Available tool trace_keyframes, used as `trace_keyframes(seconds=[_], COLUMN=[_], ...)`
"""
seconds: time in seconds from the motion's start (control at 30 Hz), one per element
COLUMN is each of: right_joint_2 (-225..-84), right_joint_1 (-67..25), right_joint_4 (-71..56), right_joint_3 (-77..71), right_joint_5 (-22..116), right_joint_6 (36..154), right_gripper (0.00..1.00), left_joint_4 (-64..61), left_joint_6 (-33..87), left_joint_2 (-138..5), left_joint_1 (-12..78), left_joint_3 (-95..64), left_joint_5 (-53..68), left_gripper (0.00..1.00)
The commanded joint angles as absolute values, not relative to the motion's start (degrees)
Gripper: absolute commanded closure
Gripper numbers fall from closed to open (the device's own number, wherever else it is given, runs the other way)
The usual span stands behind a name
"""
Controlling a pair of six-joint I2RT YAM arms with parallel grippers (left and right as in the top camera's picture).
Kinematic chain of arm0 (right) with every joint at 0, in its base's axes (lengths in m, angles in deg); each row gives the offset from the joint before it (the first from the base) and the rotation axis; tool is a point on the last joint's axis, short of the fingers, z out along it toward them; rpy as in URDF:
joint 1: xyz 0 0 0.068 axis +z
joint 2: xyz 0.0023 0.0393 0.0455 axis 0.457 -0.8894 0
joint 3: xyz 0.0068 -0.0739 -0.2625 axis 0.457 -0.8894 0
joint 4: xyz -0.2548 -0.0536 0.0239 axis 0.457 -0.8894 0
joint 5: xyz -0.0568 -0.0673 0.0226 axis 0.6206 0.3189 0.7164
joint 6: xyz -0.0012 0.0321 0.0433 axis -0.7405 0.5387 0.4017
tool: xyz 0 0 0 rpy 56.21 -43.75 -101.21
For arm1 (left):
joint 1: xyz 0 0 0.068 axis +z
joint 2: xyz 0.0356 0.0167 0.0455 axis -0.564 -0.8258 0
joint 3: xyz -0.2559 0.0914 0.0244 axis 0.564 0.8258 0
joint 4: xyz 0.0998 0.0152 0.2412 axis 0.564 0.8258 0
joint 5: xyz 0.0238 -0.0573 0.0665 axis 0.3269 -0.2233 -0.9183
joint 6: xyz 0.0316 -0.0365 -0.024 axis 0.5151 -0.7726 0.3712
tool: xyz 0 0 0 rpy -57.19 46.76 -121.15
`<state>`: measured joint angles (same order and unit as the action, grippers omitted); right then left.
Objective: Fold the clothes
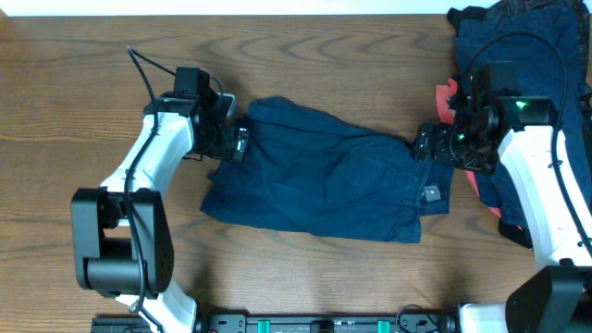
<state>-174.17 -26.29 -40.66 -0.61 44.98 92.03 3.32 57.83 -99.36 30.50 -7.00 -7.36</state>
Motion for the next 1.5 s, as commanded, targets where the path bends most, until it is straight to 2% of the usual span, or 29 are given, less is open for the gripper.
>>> trace_keyframes(seconds=[0.0, 0.23, 0.27, 0.33, 0.4, 0.63, 0.77, 1.07, 1.27, 1.47], right_joint_2=[-175.61, -175.65, -175.65, -175.65, -175.65, -175.65, -175.65, -175.76, -175.87, -176.42], right_joint_1=[-26.4, -26.4, -26.4, -26.4, -26.44, -26.4, -26.38, -26.42, -26.38, -26.38], right_joint_4=[-41.03, -40.74, -41.14, -42.27, -42.84, -39.04, -33.38, -15.74, -4.29, 4.3], right_joint_3=[-2.04, -3.11, -3.11, -3.24, -4.31, -11.61, -15.35, -25.2, -30.69, -35.76], right_joint_5=[44.96, 44.94, 45.09, 47.25, 49.09, 46.9, 44.02, 43.89, 38.12, 36.37], right_joint_6=[92.11, 94.17, 94.85, 98.56, 103.52, 103.46, 100.57, 97.64, 97.69, 101.16], right_gripper=[0.01, 0.01, 0.02, 0.12, 0.16, 0.18, 0.17, 0.07, 0.09, 0.17], left_joint_4=[3.74, 4.37, 4.92, 6.84, 9.22, 11.8, 11.3, 9.44, 7.3, 4.52], left_joint_6=[60.36, 58.0, 57.21, 56.38, 56.38, 56.73, 57.74, 57.76, 57.72, 55.62], left_joint_2=[-101.02, -97.11, -96.11, -93.68, -91.34, -87.91, -91.1, -100.87, -104.59, -108.87], left_joint_1=[30.78, 30.63, 30.58, 30.5, 30.43, 27.09, 25.08, 23.48, 23.48, 23.48], left_joint_3=[-7.59, -8.29, -8.38, -8.38, -8.38, -8.34, -8.12, -8.07, -8.07, -8.07], left_joint_5=[-5.79, -5.77, -5.77, -5.79, -5.83, -6.01, -5.98, -5.98, -5.98, -5.98], left_gripper=[0.02, 0.02, 0.02, 0.02, 0.02, 0.02, 0.02, 0.02, 0.02, 0.02])
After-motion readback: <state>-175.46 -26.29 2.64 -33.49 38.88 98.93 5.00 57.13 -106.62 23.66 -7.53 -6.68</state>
